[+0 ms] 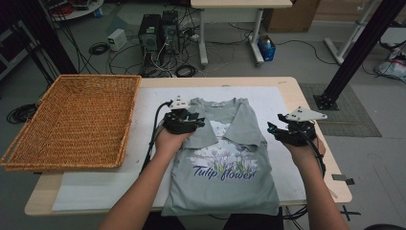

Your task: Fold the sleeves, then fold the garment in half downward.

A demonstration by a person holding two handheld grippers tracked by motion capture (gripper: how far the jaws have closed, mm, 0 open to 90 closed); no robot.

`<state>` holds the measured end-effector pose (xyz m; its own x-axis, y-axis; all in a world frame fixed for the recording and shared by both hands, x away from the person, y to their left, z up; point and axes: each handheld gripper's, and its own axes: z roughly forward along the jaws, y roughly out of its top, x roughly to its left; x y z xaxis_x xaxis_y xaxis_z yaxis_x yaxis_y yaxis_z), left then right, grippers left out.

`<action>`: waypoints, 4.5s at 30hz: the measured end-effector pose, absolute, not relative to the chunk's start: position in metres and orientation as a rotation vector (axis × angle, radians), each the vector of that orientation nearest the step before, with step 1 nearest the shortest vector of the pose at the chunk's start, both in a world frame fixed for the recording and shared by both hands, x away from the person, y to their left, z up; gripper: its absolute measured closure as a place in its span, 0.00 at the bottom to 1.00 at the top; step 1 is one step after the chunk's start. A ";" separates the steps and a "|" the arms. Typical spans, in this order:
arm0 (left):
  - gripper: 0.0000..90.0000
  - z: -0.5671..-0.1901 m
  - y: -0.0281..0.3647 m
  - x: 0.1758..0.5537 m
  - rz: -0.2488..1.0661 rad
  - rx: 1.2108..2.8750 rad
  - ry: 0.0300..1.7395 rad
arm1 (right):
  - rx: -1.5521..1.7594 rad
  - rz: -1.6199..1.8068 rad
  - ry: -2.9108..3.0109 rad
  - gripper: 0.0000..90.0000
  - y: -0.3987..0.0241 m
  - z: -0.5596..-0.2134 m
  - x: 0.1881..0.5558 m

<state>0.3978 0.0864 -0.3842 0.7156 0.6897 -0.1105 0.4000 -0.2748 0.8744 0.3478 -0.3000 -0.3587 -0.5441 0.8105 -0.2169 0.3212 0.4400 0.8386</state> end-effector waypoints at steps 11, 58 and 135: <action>0.57 -0.403 0.119 0.387 0.366 1.914 0.897 | 0.978 1.049 2.093 0.52 -0.296 -0.375 0.348; 0.20 -0.382 0.139 0.437 0.303 1.858 0.881 | 1.061 1.270 2.142 0.15 -0.317 -0.376 0.406; 0.36 -0.438 0.137 0.354 0.238 1.979 1.087 | 1.308 1.107 2.400 0.50 -0.300 -0.449 0.345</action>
